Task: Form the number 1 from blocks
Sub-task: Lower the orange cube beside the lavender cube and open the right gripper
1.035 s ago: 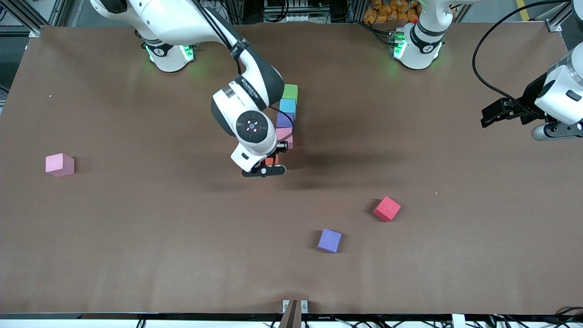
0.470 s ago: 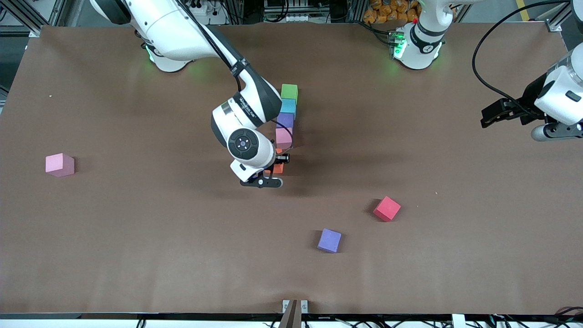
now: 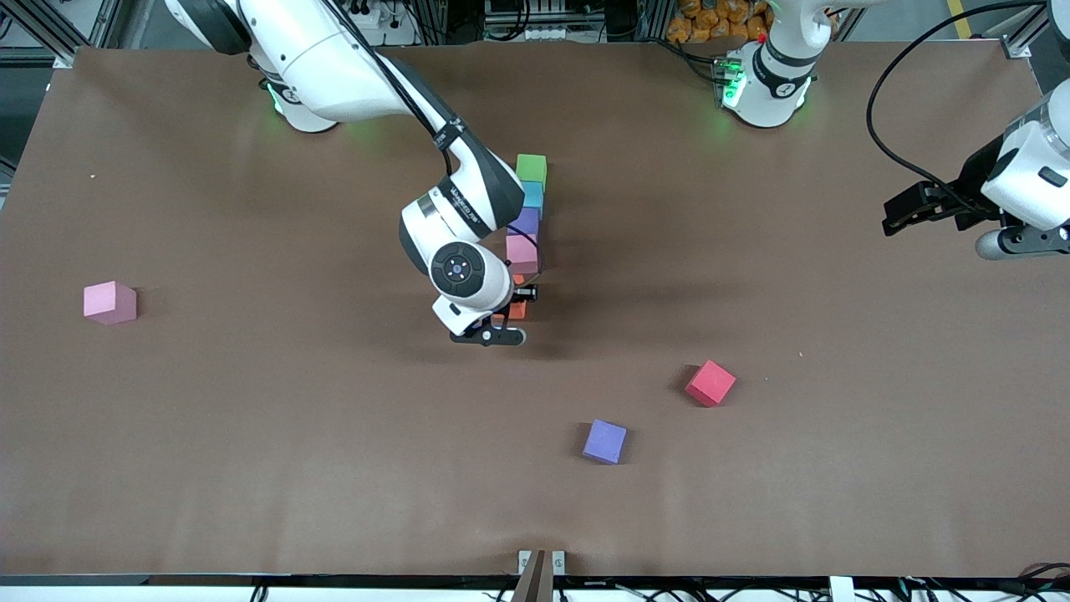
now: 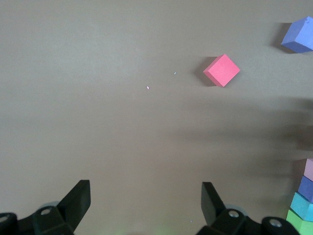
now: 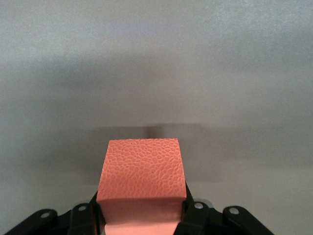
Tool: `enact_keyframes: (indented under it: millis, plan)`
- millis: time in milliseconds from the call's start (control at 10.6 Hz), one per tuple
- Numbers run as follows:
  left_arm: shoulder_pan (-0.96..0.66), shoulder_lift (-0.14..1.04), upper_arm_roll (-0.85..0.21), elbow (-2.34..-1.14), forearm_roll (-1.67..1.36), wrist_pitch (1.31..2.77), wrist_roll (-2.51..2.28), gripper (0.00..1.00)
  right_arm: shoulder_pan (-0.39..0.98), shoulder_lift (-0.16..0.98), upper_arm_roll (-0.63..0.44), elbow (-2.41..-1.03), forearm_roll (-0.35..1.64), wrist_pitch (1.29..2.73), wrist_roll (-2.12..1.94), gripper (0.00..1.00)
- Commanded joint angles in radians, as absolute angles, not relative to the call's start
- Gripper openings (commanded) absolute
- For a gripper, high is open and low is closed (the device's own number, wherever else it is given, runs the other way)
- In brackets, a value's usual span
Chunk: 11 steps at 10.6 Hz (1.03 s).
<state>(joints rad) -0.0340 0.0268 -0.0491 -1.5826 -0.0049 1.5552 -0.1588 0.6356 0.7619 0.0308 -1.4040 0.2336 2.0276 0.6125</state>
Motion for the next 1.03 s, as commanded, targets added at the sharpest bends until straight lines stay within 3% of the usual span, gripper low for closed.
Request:
enact_keyframes:
  millis: [0,941]
  plan:
    - [-0.031,0.031,-0.052,-1.569,0.009,1.557,-0.141,1.0,0.643,0.802,0.034,-1.344,0.252,2.02,0.649,0.0]
    - [-0.029,0.031,-0.052,-1.571,0.009,1.557,-0.141,1.0,0.683,0.871,0.034,-1.246,0.196,1.927,0.647,0.0]
